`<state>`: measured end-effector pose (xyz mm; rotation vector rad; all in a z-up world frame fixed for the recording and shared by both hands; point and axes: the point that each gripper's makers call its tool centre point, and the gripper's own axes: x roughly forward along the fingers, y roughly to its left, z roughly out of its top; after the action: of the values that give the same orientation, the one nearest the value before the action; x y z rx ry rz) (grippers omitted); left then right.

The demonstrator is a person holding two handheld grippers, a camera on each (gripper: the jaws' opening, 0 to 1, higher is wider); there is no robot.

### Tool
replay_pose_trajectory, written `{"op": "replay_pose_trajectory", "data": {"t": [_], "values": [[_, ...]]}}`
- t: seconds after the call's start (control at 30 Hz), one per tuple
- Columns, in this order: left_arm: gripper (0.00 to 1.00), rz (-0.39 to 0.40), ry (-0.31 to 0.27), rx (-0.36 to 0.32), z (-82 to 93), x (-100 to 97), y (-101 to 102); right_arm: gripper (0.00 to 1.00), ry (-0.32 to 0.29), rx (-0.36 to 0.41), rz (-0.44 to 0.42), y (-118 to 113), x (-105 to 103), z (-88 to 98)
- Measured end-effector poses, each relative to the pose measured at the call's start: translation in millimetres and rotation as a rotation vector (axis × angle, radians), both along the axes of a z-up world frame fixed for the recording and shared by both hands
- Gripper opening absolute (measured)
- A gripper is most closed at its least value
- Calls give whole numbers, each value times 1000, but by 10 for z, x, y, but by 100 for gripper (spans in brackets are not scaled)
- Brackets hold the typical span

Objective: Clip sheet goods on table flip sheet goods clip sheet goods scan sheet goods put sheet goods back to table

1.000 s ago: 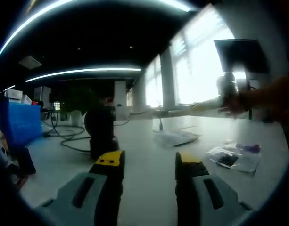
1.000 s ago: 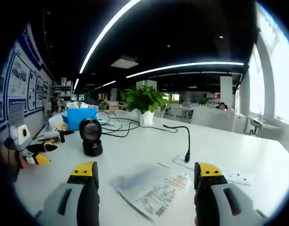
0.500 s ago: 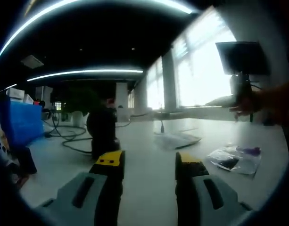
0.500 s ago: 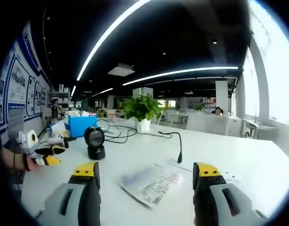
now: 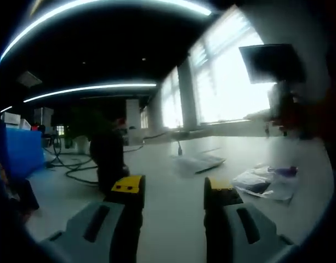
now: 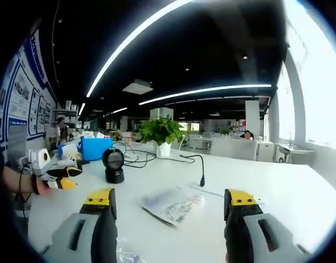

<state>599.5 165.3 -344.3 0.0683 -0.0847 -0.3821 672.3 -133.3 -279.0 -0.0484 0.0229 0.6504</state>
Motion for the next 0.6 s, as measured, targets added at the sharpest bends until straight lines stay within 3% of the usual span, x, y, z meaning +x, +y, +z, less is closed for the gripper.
{"op": "replay_pose_trajectory", "data": {"t": [0.3,0.6], "values": [[35,-18,-3,-21,26,-34,-23,74,-4,56,-35,-148,-352,-116],[35,-16,10,-51,29,-54,-10,72,-4,55,-99,-451,-505,-164]]}}
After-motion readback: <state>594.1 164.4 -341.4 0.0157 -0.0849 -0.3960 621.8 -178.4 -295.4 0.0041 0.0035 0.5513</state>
